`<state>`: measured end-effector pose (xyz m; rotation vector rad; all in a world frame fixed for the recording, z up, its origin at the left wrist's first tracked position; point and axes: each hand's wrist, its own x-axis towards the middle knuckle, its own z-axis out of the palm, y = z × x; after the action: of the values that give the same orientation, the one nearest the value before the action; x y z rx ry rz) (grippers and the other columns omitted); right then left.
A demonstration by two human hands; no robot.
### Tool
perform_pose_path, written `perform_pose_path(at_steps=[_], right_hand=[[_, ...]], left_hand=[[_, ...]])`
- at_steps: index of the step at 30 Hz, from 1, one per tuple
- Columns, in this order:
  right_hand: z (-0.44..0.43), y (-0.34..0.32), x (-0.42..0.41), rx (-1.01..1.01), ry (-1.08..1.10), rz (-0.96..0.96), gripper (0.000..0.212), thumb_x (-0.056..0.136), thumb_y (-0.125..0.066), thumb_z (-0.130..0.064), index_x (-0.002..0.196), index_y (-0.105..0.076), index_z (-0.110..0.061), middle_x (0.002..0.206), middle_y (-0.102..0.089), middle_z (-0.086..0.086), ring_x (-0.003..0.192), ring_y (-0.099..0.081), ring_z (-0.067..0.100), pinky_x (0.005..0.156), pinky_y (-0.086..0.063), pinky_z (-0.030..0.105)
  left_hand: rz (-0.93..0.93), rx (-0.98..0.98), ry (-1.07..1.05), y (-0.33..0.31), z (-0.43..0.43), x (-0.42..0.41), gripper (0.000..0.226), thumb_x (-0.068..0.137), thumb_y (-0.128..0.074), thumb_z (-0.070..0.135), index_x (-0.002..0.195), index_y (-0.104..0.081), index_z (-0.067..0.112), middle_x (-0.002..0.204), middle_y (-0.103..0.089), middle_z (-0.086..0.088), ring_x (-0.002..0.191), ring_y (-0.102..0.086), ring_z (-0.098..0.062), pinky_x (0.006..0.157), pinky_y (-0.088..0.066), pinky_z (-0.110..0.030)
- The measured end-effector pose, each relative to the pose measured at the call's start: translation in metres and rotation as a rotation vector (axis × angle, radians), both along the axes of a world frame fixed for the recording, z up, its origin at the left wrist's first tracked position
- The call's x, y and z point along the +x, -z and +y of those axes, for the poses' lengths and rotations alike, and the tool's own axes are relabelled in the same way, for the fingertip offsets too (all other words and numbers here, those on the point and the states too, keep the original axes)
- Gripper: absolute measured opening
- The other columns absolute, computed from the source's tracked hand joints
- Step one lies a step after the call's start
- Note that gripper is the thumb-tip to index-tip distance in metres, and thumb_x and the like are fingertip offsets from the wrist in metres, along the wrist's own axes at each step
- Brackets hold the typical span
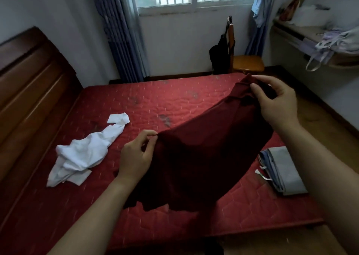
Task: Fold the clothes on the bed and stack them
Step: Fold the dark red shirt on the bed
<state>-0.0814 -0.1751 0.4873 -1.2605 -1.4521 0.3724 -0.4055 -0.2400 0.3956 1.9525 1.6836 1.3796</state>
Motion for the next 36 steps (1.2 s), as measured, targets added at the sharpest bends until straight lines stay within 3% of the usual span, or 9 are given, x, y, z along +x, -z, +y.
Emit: perform_pose_path(at_steps=[5,7,10,16,24,27,29,33,36], right_hand=[[0.048,0.024,-0.012,-0.079,-0.042,-0.019,0.022,0.088,-0.062,-0.028,0.109,-0.064,-0.032,0.101,-0.059,-0.028,0.096,-0.052,-0.018,0.079,-0.038,-0.001],[0.080,0.058,-0.017,-0.167,-0.065,-0.040,0.021,0.087,-0.064,-0.026,0.108,-0.066,-0.027,0.100,-0.063,-0.020,0.094,-0.056,-0.012,0.079,-0.040,0.001],[0.137,0.127,-0.024,-0.273,-0.094,-0.080,0.019,0.086,-0.065,-0.021,0.105,-0.068,-0.021,0.099,-0.065,-0.011,0.093,-0.059,-0.001,0.080,-0.040,0.004],[0.265,0.288,-0.039,-0.395,-0.147,-0.094,0.019,0.084,-0.067,-0.017,0.103,-0.070,-0.019,0.098,-0.066,-0.011,0.090,-0.057,-0.007,0.082,-0.041,0.004],[0.425,0.475,-0.085,-0.415,-0.182,-0.164,0.024,0.085,-0.065,-0.024,0.109,-0.067,-0.020,0.101,-0.065,-0.011,0.095,-0.059,-0.001,0.081,-0.037,0.002],[0.458,0.523,-0.095,-0.436,-0.122,-0.279,0.044,0.091,-0.057,-0.030,0.130,-0.050,-0.012,0.128,-0.051,0.009,0.118,-0.048,0.019,0.096,-0.030,0.015],[0.451,0.552,-0.103,-0.438,-0.066,-0.338,0.054,0.092,-0.055,-0.032,0.137,-0.041,-0.006,0.139,-0.035,0.016,0.130,-0.035,0.026,0.108,-0.025,0.028],[0.380,0.609,-0.131,-0.439,-0.188,-0.506,0.051,0.091,-0.054,-0.033,0.135,-0.044,-0.011,0.146,-0.030,0.012,0.137,-0.026,0.026,0.112,-0.022,0.043],[0.348,0.644,-0.143,-0.555,-0.270,-0.729,0.055,0.092,-0.043,-0.045,0.142,-0.033,-0.025,0.155,-0.012,0.000,0.143,-0.003,0.021,0.113,-0.004,0.050]], left_hand=[[0.105,-0.062,-0.028,0.026,0.033,-0.013,0.016,0.087,-0.048,0.046,0.096,-0.057,0.036,0.067,-0.060,0.020,0.064,-0.061,-0.002,0.058,-0.047,-0.020],[0.169,-0.144,-0.052,0.055,0.055,-0.015,0.009,0.088,-0.055,0.039,0.095,-0.058,0.035,0.066,-0.060,0.016,0.063,-0.064,-0.013,0.058,-0.044,-0.023],[0.242,-0.272,-0.102,0.109,0.096,-0.014,0.005,0.089,-0.059,0.032,0.094,-0.061,0.033,0.069,-0.066,0.006,0.068,-0.066,-0.025,0.058,-0.041,-0.027],[0.290,-0.475,-0.170,0.244,0.189,-0.019,0.006,0.089,-0.058,0.032,0.094,-0.060,0.032,0.076,-0.070,0.005,0.072,-0.067,-0.028,0.058,-0.044,-0.031],[0.419,-0.472,-0.283,0.405,0.351,-0.063,0.015,0.090,-0.056,0.032,0.103,-0.061,0.028,0.087,-0.068,-0.002,0.081,-0.064,-0.035,0.063,-0.045,-0.038],[0.470,-0.480,-0.414,0.447,0.377,-0.055,0.036,0.089,-0.057,0.029,0.124,-0.054,0.025,0.114,-0.058,-0.007,0.103,-0.053,-0.034,0.077,-0.044,-0.048],[0.484,-0.480,-0.370,0.477,0.371,-0.036,0.041,0.089,-0.052,0.033,0.129,-0.052,0.025,0.127,-0.053,-0.007,0.114,-0.049,-0.033,0.086,-0.042,-0.050],[0.572,-0.586,-0.107,0.528,0.343,0.005,0.050,0.086,-0.039,0.048,0.134,-0.047,0.034,0.143,-0.044,-0.001,0.133,-0.037,-0.028,0.103,-0.032,-0.052],[0.573,-0.684,-0.083,0.557,0.348,0.006,0.054,0.088,-0.036,0.052,0.140,-0.034,0.039,0.152,-0.029,0.003,0.141,-0.021,-0.022,0.111,-0.016,-0.051]])
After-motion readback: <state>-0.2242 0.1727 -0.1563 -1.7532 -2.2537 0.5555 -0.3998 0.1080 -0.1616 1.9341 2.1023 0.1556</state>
